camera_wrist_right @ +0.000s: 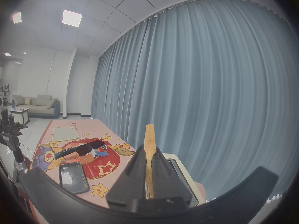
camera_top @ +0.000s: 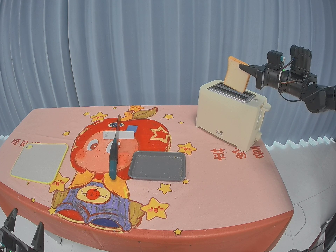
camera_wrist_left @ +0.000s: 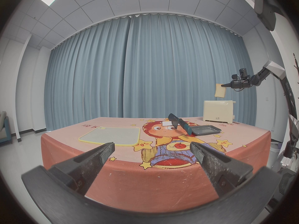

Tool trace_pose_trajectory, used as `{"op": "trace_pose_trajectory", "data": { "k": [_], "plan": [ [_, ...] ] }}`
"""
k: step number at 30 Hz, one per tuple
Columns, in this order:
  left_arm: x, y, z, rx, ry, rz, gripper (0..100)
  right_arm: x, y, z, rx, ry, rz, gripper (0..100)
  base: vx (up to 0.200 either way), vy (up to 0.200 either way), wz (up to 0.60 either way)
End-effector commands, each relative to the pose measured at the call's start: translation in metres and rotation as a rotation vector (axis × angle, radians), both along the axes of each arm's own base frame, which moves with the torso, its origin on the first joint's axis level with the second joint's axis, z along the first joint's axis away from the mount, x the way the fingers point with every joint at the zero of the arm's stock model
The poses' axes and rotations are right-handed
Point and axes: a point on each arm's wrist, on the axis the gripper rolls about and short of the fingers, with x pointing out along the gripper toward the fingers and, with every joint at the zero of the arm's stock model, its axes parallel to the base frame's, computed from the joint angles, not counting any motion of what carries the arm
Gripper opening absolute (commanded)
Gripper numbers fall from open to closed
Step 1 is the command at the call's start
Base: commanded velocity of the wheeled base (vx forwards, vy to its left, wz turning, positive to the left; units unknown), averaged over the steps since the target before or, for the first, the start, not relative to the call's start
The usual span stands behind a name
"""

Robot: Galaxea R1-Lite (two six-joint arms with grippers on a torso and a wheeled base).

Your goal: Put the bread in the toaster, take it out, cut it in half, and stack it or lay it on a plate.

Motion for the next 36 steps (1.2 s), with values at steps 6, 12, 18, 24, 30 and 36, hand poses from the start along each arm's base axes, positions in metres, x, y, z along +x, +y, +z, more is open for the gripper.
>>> {"op": "trace_pose_trajectory", "data": {
  "k": [6, 12, 18, 24, 30, 36],
  "plan": [
    [0.001, 0.000, -0.005, 0.000, 0.018, 0.000, 100, -0.002, 0.000, 0.000, -0.002, 0.001, -0.001, 0, 0.000, 0.000, 0.00],
    [0.001, 0.000, -0.005, 0.000, 0.018, 0.000, 100, -0.008, -0.002, 0.006, 0.000, -0.012, -0.004, 0, 0.000, 0.000, 0.00],
    [0.001, 0.000, -0.005, 0.000, 0.018, 0.000, 100, -0.027, -0.004, 0.010, 0.001, -0.007, -0.003, 0, 0.000, 0.000, 0.00],
    [0.001, 0.000, -0.005, 0.000, 0.016, 0.000, 100, -0.042, -0.005, 0.015, -0.001, -0.016, -0.007, 0, 0.000, 0.000, 0.00],
    [0.001, 0.000, -0.005, 0.000, 0.018, 0.000, 100, -0.081, -0.011, 0.017, -0.002, -0.002, -0.009, 0, 0.000, 0.000, 0.00],
    [0.001, 0.000, -0.005, 0.000, 0.018, 0.000, 100, -0.127, -0.018, 0.014, -0.008, 0.009, -0.060, 0, 0.000, 0.000, 0.00]
  ]
}}
